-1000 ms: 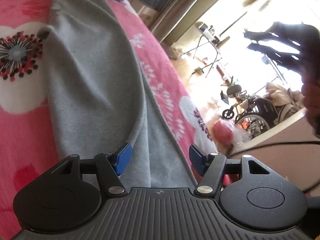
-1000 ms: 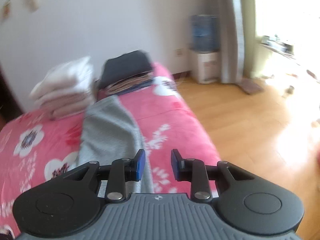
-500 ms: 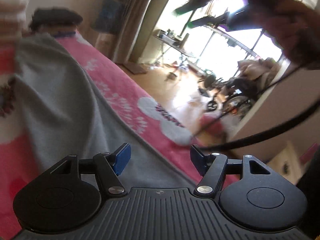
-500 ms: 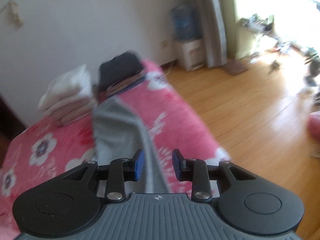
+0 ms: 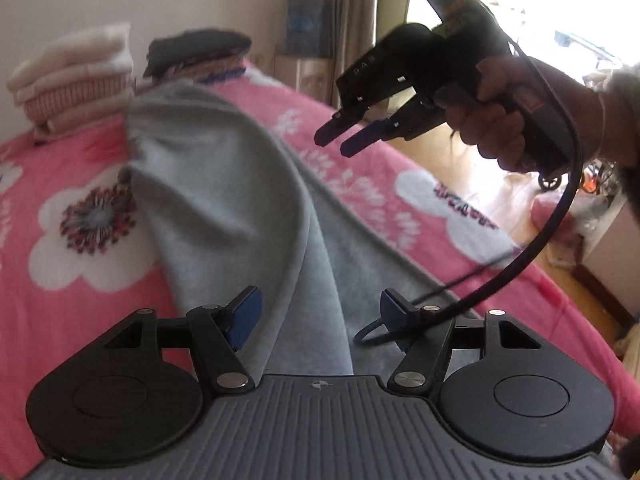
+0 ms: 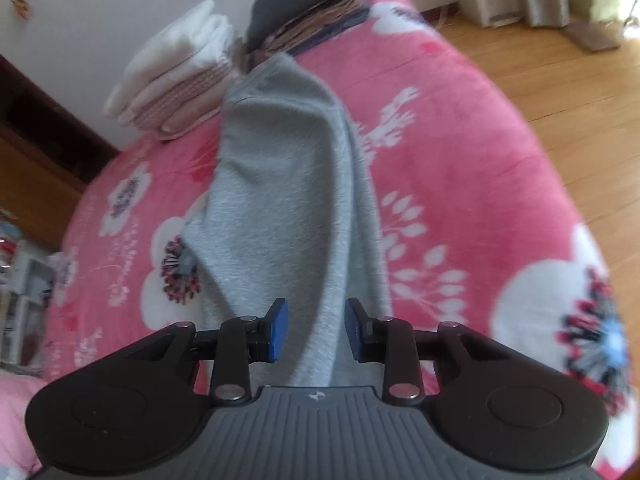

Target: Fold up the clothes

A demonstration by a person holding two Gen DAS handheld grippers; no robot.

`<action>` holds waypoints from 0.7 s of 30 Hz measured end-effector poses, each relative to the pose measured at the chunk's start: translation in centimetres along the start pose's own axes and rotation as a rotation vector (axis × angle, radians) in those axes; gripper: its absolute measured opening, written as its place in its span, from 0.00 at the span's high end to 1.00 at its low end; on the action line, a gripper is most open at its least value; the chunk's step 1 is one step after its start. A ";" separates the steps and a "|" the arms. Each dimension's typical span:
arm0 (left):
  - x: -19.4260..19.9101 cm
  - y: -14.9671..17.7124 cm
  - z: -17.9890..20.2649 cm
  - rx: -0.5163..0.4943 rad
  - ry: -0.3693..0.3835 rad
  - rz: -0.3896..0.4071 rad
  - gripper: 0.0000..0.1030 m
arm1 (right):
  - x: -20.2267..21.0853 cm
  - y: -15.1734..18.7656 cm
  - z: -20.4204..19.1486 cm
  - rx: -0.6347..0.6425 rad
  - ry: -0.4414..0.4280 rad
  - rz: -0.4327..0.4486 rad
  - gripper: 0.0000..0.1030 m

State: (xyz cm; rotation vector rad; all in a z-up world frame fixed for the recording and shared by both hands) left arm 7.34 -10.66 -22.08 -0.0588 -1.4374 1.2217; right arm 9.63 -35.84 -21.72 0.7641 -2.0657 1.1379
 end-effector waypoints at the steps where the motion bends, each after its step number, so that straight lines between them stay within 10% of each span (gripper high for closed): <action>1: 0.2 0.0 -0.1 0.009 0.003 -0.014 0.36 | -0.5 0.4 0.2 0.016 -0.031 -0.014 0.68; 8: 3.4 1.6 1.0 0.115 0.222 -0.146 0.36 | 1.5 4.3 5.4 0.095 -0.087 -0.007 0.68; 21: -3.9 1.7 0.0 0.122 -0.183 -0.169 0.37 | -1.0 1.2 6.5 0.060 -0.197 0.064 0.68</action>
Point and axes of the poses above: each gripper's, at about its wrist camera, not at the fingertips, and x roughly against the way its jaws point, z to its right, y to its underside, the point moved 6 cm from there along -x, roughly the way its jaws point, and after that the axes turned 12 degrees about x, right-handed, at the moved point
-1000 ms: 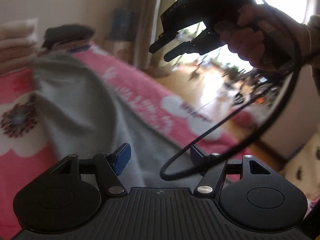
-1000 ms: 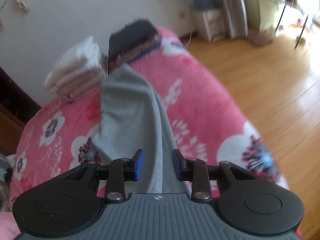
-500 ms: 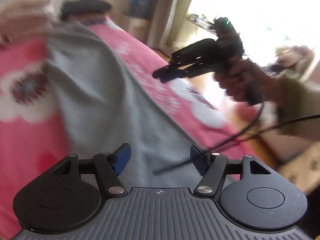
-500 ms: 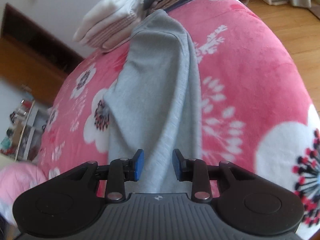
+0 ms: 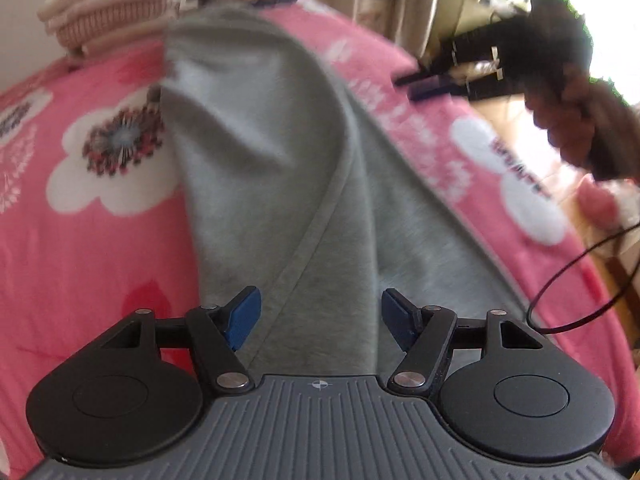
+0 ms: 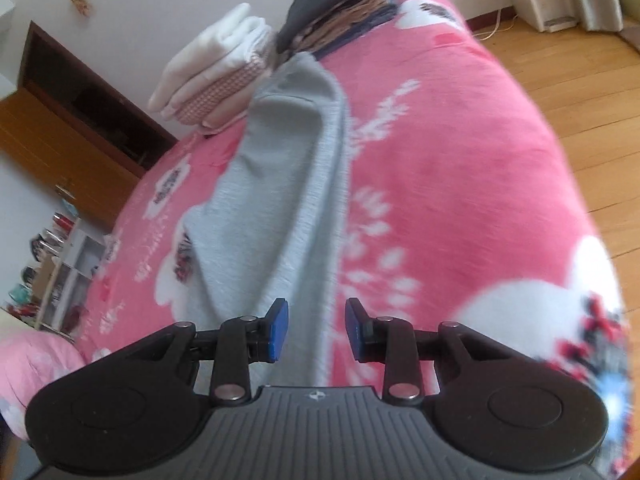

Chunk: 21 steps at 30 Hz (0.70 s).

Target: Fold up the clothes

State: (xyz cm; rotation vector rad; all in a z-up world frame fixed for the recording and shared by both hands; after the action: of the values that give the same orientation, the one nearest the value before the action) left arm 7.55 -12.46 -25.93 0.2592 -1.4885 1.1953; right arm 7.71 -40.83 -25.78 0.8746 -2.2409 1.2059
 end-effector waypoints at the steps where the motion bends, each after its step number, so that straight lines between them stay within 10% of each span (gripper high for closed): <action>1: -0.4 0.1 -0.3 0.012 -0.005 -0.005 0.37 | -0.9 -0.6 -0.2 -0.012 -0.013 0.005 0.68; 9: -1.1 1.8 0.0 0.003 0.000 -0.036 0.63 | -7.7 -3.8 0.6 -0.095 0.027 -0.025 0.68; 14: -1.3 2.7 2.1 -0.077 -0.009 0.014 0.99 | -9.8 -3.9 1.1 -0.098 0.069 -0.025 0.77; 16: -1.3 2.7 2.8 -0.093 -0.012 0.038 1.00 | -10.2 -3.9 0.9 -0.079 0.081 -0.011 0.94; 21: 0.5 2.3 3.8 -0.092 0.031 0.079 1.00 | -9.1 -4.1 0.3 -0.035 0.085 0.043 0.97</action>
State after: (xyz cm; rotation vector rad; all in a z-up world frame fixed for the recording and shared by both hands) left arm 3.41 -14.19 -26.04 0.1200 -1.5342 1.1843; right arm 16.97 -39.87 -29.37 0.7508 -2.2164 1.1964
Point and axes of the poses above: each gripper's, at about its wrist camera, not at the fingertips, and x roughly against the way its jaws point, z to its right, y to its underside, the point moved 6 cm from there along -x, roughly the way its jaws point, and after that the axes turned 12 degrees about x, right-handed, at the moved point
